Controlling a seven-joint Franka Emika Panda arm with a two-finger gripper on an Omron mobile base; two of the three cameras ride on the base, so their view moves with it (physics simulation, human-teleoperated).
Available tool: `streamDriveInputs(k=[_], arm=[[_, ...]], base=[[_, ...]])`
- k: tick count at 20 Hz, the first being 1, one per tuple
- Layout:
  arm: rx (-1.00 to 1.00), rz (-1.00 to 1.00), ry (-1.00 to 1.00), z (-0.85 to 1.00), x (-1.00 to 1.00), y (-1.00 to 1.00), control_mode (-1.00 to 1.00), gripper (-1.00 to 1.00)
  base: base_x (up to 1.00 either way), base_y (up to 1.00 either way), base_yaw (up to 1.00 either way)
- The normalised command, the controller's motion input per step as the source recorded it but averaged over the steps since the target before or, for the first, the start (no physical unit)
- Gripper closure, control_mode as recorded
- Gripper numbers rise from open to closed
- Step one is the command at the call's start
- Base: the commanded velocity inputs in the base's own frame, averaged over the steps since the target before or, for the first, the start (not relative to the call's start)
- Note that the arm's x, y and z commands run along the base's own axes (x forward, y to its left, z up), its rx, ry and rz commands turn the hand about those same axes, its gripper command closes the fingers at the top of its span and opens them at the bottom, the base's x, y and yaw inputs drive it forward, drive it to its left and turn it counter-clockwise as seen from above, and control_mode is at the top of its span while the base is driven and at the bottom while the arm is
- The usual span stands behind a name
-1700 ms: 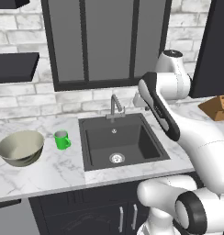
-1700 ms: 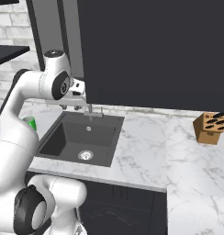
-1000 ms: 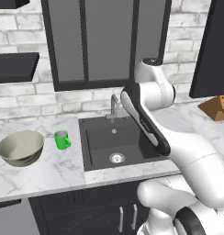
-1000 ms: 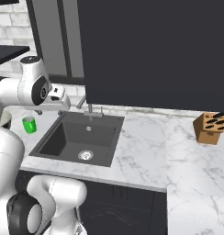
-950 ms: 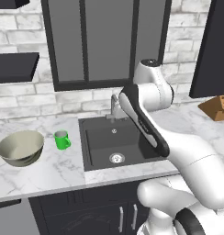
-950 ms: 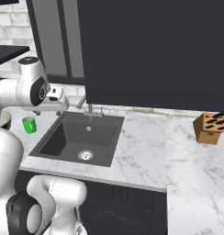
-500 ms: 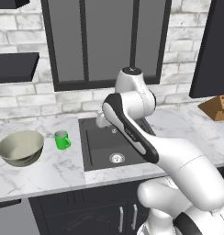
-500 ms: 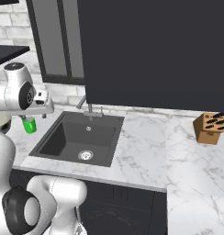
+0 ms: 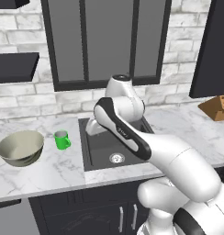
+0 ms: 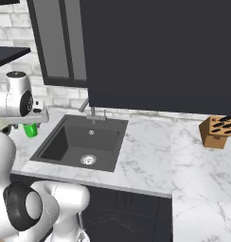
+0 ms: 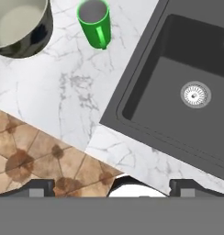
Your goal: Pick the mug and place it in the sink. Pick the bowl and place it in the open cabinet and then close the cabinet.
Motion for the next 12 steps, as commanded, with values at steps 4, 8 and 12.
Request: streamDriveInputs(k=[4, 8, 12], arm=[[0.14, 0.08, 0.00, -0.49, 0.00, 0.35, -1.00, -1.00], [0.03, 0.01, 0.00, -0.31, 0.00, 0.23, -1.00, -1.00], [0.00, 0.00, -0.02, -0.16, 0.14, 0.10, -1.00, -1.00]], base=[[0.00, 0.00, 0.00], [0.00, 0.00, 0.00], [0.00, 0.00, 0.00]])
